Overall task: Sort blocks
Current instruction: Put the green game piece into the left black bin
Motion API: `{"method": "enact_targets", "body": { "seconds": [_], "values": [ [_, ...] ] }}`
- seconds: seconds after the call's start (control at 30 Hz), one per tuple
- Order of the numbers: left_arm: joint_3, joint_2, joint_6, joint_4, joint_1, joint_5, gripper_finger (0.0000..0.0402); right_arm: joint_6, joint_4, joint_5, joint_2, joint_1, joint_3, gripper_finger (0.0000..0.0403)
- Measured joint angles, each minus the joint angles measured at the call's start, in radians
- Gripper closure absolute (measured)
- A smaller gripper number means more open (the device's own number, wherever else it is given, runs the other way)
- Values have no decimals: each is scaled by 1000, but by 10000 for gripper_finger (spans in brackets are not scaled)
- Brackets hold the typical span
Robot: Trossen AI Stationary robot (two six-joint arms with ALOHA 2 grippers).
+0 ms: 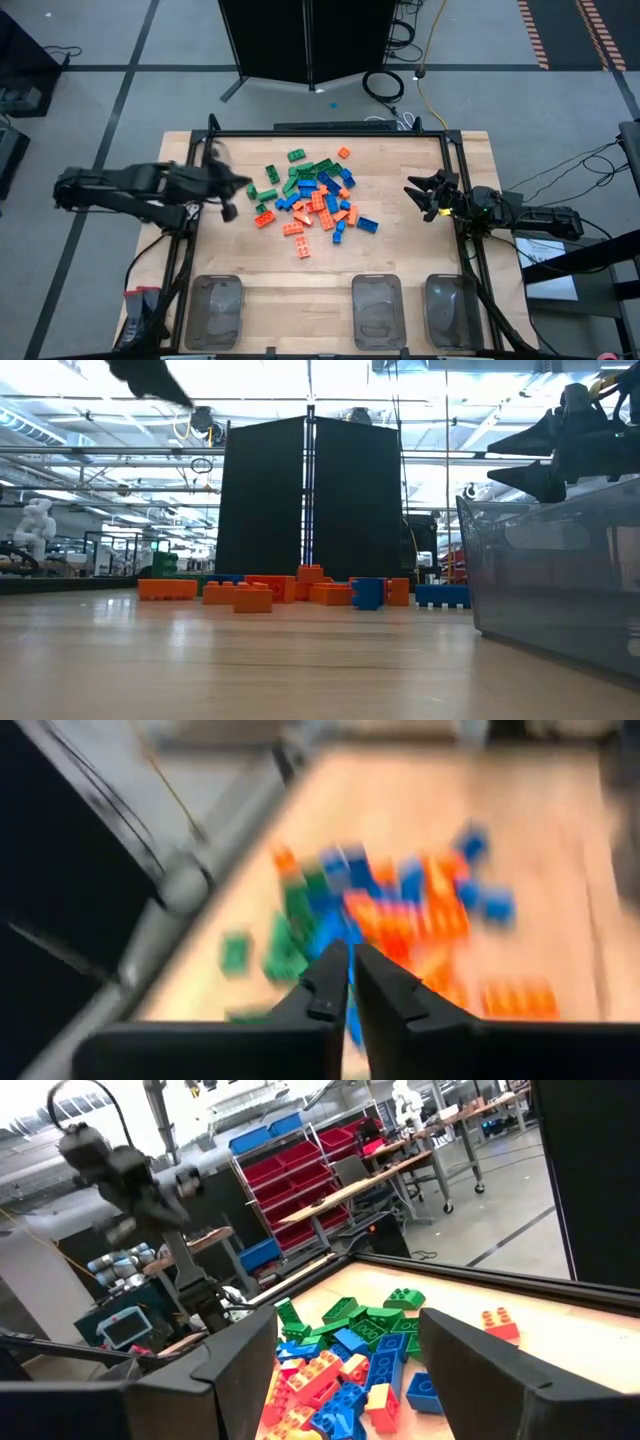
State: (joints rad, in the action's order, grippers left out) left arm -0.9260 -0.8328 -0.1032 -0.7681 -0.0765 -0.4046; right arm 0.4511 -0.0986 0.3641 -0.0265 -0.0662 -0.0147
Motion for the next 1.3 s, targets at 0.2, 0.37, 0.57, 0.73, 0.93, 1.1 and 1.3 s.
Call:
{"method": "enact_targets", "body": {
  "seconds": [0.2, 0.37, 0.57, 0.73, 0.93, 1.1, 1.3],
  "values": [
    [0, -130, -48, -59, 0, 76, 314, 0, 4, 0, 0, 0, 0, 165],
    [0, -178, -47, -64, 3, 78, 262, 0, 6, 0, 0, 0, 0, 165],
    [0, -207, -48, -213, 48, -58, 220, -26, 7, 0, 0, 0, 0, 165],
    [0, -226, 18, -283, 157, -85, 216, -44, 11, 1, 0, 0, 0, 165],
    [0, -258, 206, -197, 352, 137, 216, -52, 26, 1, 0, 0, 0, 165],
    [0, -322, 387, -184, 520, 366, 216, -52, 27, 1, -1, 0, 0, 165],
    [0, -433, 565, -182, 653, 442, 216, -52, 28, 1, -1, 0, 0, 165]
  ]
}}
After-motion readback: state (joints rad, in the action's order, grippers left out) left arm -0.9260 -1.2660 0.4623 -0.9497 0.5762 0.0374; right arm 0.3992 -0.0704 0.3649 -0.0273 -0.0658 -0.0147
